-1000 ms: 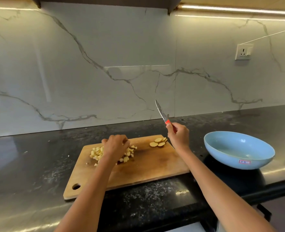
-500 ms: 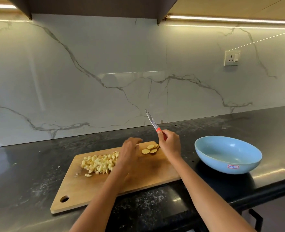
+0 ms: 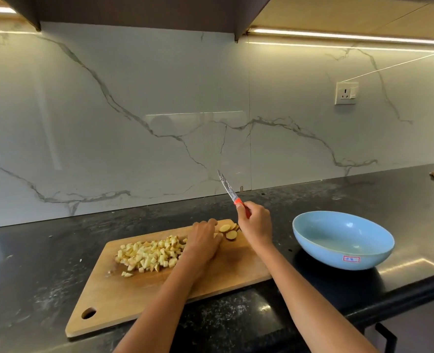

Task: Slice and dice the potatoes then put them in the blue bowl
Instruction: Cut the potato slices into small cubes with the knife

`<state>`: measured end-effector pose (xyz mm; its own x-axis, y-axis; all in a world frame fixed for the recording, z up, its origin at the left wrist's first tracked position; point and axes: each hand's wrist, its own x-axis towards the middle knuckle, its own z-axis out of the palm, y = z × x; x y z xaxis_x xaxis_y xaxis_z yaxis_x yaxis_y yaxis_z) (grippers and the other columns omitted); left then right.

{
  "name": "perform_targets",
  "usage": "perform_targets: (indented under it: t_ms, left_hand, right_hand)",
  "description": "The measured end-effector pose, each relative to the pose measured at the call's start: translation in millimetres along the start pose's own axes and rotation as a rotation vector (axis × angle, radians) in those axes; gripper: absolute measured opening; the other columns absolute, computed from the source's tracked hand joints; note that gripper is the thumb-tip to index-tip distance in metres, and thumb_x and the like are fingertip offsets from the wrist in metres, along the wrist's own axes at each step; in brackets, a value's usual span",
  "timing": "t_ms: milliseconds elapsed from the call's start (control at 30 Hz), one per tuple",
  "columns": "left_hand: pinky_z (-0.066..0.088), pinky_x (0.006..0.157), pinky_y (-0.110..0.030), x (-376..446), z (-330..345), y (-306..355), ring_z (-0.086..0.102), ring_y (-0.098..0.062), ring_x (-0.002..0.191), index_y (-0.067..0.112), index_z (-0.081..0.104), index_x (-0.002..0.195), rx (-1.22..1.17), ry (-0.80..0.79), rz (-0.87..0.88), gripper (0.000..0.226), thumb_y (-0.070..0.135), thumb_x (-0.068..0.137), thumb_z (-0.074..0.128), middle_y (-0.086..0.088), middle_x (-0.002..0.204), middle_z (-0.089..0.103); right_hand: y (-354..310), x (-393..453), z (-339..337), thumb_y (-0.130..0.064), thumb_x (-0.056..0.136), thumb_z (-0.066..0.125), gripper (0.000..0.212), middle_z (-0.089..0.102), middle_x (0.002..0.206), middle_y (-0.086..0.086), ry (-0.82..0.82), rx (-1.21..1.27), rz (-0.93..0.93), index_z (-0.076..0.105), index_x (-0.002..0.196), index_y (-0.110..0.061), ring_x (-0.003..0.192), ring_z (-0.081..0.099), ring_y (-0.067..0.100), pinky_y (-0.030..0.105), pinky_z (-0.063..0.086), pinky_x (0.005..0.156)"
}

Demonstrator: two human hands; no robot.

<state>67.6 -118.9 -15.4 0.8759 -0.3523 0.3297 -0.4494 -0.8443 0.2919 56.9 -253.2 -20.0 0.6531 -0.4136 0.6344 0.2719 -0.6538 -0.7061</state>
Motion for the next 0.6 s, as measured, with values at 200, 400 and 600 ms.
perform_targets:
  t_ms: [200, 400, 600]
  left_hand:
    - [0.049, 0.083, -0.029, -30.5, -18.5, -7.2, 0.055, -0.016, 0.095, 0.014, 0.056, 0.106, 0.079, 0.158, -0.019, 0.043, 0.053, 0.089, 0.048, -0.002, 0.104, 0.062]
    - [0.047, 0.081, -0.026, -47.4, -11.3, -7.9, 0.054, -0.011, 0.093, 0.020, 0.055, 0.106, -0.038, -0.023, 0.057, 0.058, 0.067, 0.072, 0.061, 0.005, 0.107, 0.058]
    - [0.050, 0.089, -0.029, -49.4, -17.7, -14.5, 0.057, -0.013, 0.098, 0.016, 0.056, 0.114, -0.211, -0.060, 0.029, 0.051, 0.044, 0.075, 0.072, -0.001, 0.112, 0.061]
  right_hand:
    - [-3.2, -2.0, -2.8, -0.026, 0.096, 0.050, 0.027, 0.053, 0.061, -0.007, -0.002, 0.006, 0.019, 0.066, 0.084, -0.008, 0.052, 0.047, 0.002, 0.012, 0.030, 0.048]
    - [-8.8, -8.5, -8.3, -0.025, 0.096, 0.051, 0.025, 0.052, 0.060, -0.010, -0.019, 0.010, 0.039, 0.066, 0.085, -0.008, 0.054, 0.049, 0.002, 0.012, 0.031, 0.048]
    - [-22.9, -31.2, -19.0, -0.027, 0.096, 0.051, 0.024, 0.056, 0.065, -0.011, -0.078, 0.017, 0.038, 0.068, 0.090, -0.010, 0.059, 0.052, 0.003, 0.013, 0.035, 0.050]
